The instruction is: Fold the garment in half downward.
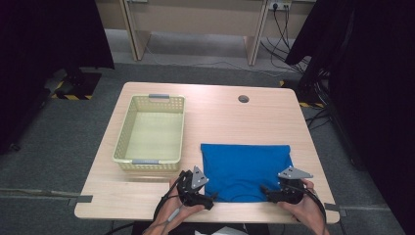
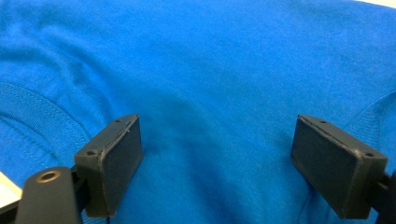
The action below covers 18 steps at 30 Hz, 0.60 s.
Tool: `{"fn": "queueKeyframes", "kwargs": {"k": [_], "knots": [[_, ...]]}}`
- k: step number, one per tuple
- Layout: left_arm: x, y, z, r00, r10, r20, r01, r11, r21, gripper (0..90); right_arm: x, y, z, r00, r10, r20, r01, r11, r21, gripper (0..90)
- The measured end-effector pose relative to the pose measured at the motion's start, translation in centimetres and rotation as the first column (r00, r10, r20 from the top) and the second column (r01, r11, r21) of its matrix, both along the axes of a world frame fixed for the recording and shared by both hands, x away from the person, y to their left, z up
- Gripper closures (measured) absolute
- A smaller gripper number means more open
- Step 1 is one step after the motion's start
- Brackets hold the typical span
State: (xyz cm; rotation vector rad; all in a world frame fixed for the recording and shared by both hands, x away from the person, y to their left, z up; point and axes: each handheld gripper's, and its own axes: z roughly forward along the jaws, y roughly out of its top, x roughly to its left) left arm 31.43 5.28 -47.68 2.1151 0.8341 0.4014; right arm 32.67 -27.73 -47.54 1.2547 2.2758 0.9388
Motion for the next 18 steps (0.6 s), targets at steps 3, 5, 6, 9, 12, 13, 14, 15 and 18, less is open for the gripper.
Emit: {"fn": "queueKeyframes", "kwargs": {"k": [3,5,6,9,12,13,14,15,18], "knots": [[-0.3,0.4,-0.1,1.0000,0.004,-0.004,-0.004,1.0000,0.000,9.2,0.0,-0.3,0.0,1.0000,0.000,0.001,0.000,1.0000,-0.002,17.0],[-0.4,0.7,-0.1,1.0000,0.007,-0.004,-0.007,1.0000,0.002,9.2,0.0,-0.6,0.0,1.0000,-0.007,-0.002,0.007,1.0000,-0.005,17.1],[-0.4,0.7,-0.2,1.0000,0.009,-0.003,-0.009,1.0000,0.002,9.2,0.0,-0.8,0.1,1.0000,-0.007,-0.001,0.007,0.9999,-0.008,17.2],[-0.3,0.9,-0.3,0.9999,0.012,-0.008,-0.012,0.9999,0.006,9.2,0.1,-1.3,0.1,1.0000,-0.008,-0.002,0.008,0.9999,-0.011,17.3],[-0.4,0.9,-0.4,0.9999,0.010,-0.014,-0.010,0.9999,0.011,9.1,0.2,-1.6,0.1,0.9999,-0.014,-0.006,0.014,0.9998,-0.012,17.3],[-0.4,0.9,-0.4,0.9998,0.010,-0.015,-0.010,0.9999,0.013,9.1,0.2,-1.7,0.1,0.9999,-0.012,-0.007,0.012,0.9998,-0.013,17.3],[-0.4,0.9,-0.5,0.9998,0.011,-0.016,-0.011,0.9998,0.014,9.1,0.3,-1.8,0.2,1.0000,-0.008,-0.005,0.008,0.9998,-0.017,17.3],[-0.5,1.0,-0.5,0.9997,0.012,-0.020,-0.011,0.9998,0.019,9.1,0.3,-1.8,0.2,0.9999,-0.010,-0.007,0.010,0.9999,-0.014,17.3],[-0.5,1.2,-0.5,0.9997,0.016,-0.021,-0.016,0.9997,0.018,9.1,0.3,-1.9,0.2,0.9999,-0.008,-0.011,0.008,0.9998,-0.016,17.2]]}}
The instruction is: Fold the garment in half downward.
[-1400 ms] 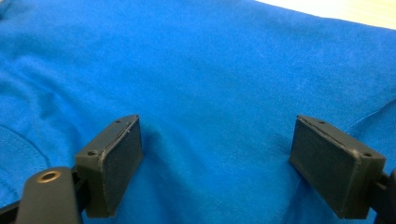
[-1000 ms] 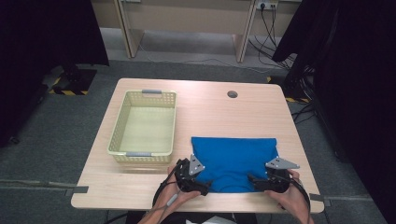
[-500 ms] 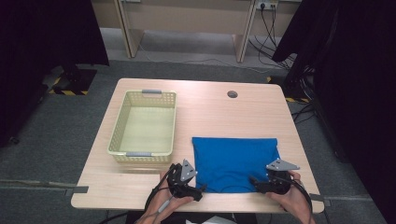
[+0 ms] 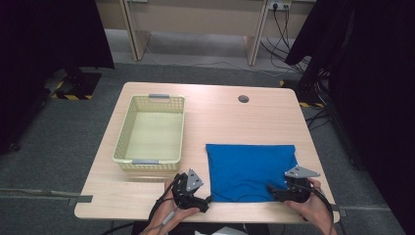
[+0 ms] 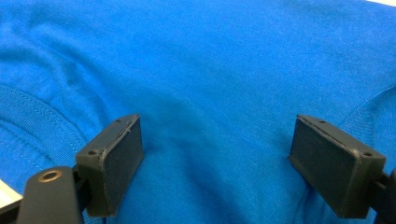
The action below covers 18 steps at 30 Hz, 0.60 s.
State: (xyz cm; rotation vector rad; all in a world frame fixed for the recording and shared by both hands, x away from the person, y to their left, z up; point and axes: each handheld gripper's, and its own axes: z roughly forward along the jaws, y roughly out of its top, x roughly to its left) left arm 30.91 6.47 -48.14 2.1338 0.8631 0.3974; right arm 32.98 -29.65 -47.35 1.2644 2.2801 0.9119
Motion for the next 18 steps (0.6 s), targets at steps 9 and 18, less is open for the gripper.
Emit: {"fn": "queueKeyframes", "kwargs": {"k": [9,18], "knots": [[-0.1,1.0,0.0,0.9998,0.018,-0.007,-0.018,0.9998,0.003,9.0,-0.8,0.1,0.6,0.9990,-0.018,0.040,0.016,0.9987,0.048,13.4],[-0.4,2.1,-0.1,0.9991,0.042,-0.007,-0.042,0.9990,0.017,9.0,-1.6,0.6,1.1,0.9976,-0.019,0.066,0.014,0.9972,0.074,13.4]]}}
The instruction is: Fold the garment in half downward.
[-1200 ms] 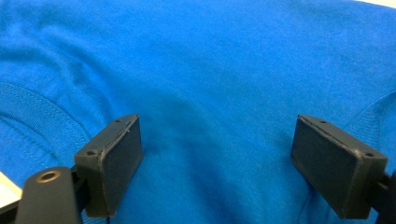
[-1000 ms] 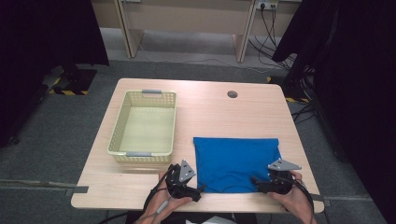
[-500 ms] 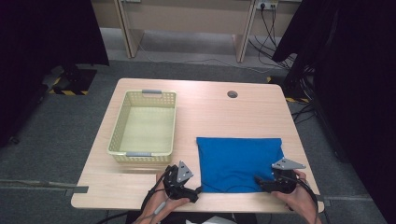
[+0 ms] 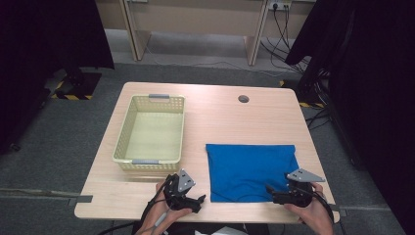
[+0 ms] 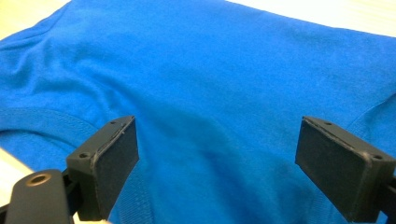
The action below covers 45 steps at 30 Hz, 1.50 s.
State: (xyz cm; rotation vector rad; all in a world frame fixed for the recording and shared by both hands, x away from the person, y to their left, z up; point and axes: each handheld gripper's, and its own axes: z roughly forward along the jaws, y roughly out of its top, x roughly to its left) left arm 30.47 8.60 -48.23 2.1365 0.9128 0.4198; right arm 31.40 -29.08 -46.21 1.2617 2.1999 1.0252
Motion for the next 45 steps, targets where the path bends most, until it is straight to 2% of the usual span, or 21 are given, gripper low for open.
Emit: {"fn": "queueKeyframes", "kwargs": {"k": [6,19,31,45], "knots": [[-0.4,0.4,-0.2,0.9997,0.002,-0.023,-0.002,1.0000,-0.001,8.9,-0.6,0.1,-0.3,1.0000,0.005,-0.006,-0.005,0.9997,0.024,12.9],[-1.1,1.5,-0.3,0.9995,0.024,-0.018,-0.024,0.9997,-0.009,7.0,-2.3,0.4,-0.7,0.9999,0.013,0.003,-0.013,0.9985,0.054,8.3],[-2.3,3.6,-0.5,0.9977,0.067,-0.008,-0.067,0.9975,-0.019,5.2,-3.3,0.3,-1.1,1.0000,0.006,0.005,-0.006,0.9976,0.069,7.1],[-3.0,3.7,-0.6,0.9977,0.068,-0.004,-0.068,0.9974,-0.023,4.2,-4.3,0.4,-1.3,0.9999,0.013,0.008,-0.013,0.9973,0.072,7.1]]}}
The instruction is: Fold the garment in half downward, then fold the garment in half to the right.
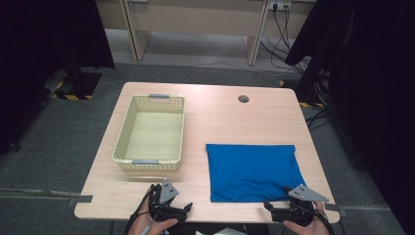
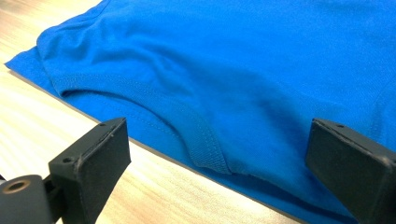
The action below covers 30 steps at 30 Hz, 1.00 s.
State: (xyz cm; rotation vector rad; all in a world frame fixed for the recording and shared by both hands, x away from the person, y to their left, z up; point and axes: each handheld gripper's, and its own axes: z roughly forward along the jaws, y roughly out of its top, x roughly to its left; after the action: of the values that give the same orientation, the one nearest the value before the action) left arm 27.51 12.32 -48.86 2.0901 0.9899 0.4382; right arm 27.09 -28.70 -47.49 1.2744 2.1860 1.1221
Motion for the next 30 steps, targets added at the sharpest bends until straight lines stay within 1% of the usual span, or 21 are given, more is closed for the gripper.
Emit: {"fn": "queueKeyframes", "kwargs": {"k": [8,11,13,17,21,22,26,28,30], "knots": [[0.0,0.0,0.0,1.0000,0.000,0.000,0.000,1.0000,0.000,3.6,0.1,0.0,0.2,0.9999,-0.005,0.009,0.005,1.0000,0.001,7.1],[0.1,-0.1,0.0,1.0000,0.002,0.000,-0.002,1.0000,0.000,3.4,0.7,-0.1,0.5,0.9998,-0.010,0.018,0.010,0.9999,-0.003,7.2],[0.1,-0.1,0.0,1.0000,0.002,-0.002,-0.002,1.0000,0.001,3.4,1.2,-0.1,0.5,0.9997,-0.017,0.015,0.017,0.9998,-0.008,7.2],[0.0,-0.1,-0.1,1.0000,0.003,0.004,-0.003,1.0000,-0.004,2.4,2.4,0.3,0.5,0.9998,-0.018,0.005,0.018,0.9993,-0.034,7.4],[0.0,-0.1,-0.2,1.0000,-0.001,0.005,0.001,1.0000,-0.004,1.3,3.7,1.2,0.5,0.9999,-0.006,-0.011,0.006,0.9974,-0.072,7.5],[0.0,-0.1,-0.2,1.0000,-0.001,0.005,0.001,1.0000,-0.004,1.1,3.7,1.2,0.5,0.9999,-0.006,-0.011,0.006,0.9974,-0.072,7.5],[0.0,-0.1,-0.2,1.0000,-0.002,0.005,0.002,1.0000,-0.004,0.6,5.4,2.2,0.5,0.9997,-0.002,-0.025,-0.001,0.9943,-0.107,7.9],[0.0,-0.1,-0.2,1.0000,-0.002,0.007,0.003,1.0000,-0.005,0.6,6.0,2.4,0.3,0.9990,-0.010,-0.044,0.004,0.9906,-0.136,8.1],[0.0,-0.1,-0.2,1.0000,-0.002,0.007,0.002,1.0000,-0.005,0.6,6.3,2.4,-0.2,0.9976,-0.019,-0.067,0.009,0.9888,-0.149,7.7]]}}
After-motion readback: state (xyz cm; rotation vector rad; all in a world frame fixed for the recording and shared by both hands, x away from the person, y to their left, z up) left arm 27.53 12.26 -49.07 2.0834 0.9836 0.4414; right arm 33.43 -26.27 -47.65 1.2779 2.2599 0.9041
